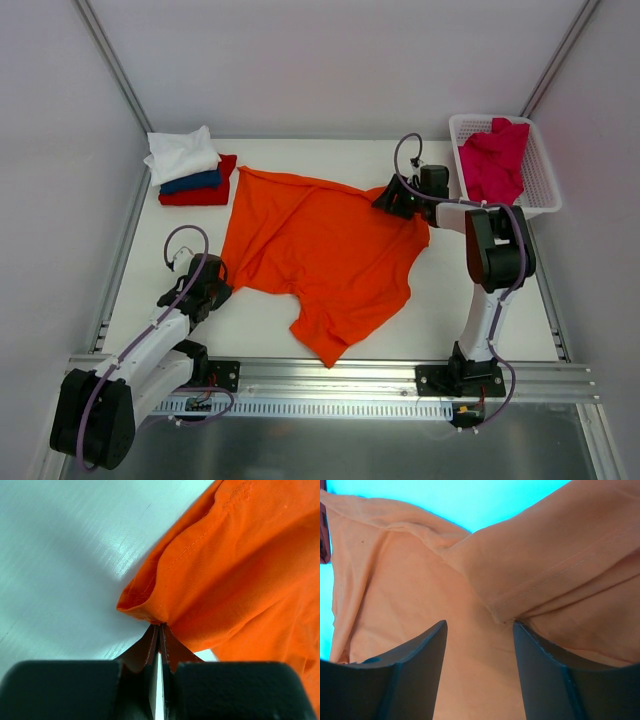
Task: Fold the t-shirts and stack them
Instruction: Flatten out the tshirt
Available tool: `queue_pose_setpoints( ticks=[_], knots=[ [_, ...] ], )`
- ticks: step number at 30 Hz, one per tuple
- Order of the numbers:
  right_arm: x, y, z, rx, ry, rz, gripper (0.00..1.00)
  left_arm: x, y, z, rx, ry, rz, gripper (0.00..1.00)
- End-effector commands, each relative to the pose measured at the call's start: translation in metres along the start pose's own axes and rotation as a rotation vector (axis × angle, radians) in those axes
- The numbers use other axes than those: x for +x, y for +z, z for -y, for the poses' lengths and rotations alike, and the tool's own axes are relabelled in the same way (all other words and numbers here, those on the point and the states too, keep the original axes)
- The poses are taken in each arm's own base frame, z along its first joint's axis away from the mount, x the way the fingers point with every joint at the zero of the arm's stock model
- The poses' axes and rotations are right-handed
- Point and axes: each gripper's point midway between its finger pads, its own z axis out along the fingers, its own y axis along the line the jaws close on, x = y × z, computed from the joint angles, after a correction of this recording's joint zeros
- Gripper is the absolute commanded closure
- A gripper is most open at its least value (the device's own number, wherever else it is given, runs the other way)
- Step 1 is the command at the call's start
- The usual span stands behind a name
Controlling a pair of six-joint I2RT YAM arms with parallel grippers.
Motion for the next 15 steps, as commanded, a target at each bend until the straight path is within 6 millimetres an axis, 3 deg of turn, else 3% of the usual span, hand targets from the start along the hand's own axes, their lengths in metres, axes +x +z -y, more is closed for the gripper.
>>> queue_pose_setpoints(
  ticks=[1, 11, 15],
  knots=[
    [-0.024, 0.0, -0.004, -0.042, -0.017, 0.065, 0.42, -0.005, -0.002, -0.001, -0.016, 0.018, 0.022, 1.0],
    [-0.035, 0.008, 0.002, -0.04, -0.017, 0.086, 0.48, -0.003, -0.004, -0.001, -0.001, 0.016, 0.019, 1.0],
    [-0.036, 0.014, 0.004, -0.047, -0.009, 0.092, 0.59, -0.002, -0.004, -0.002, 0.005, 0.013, 0.018, 1.0]
  ],
)
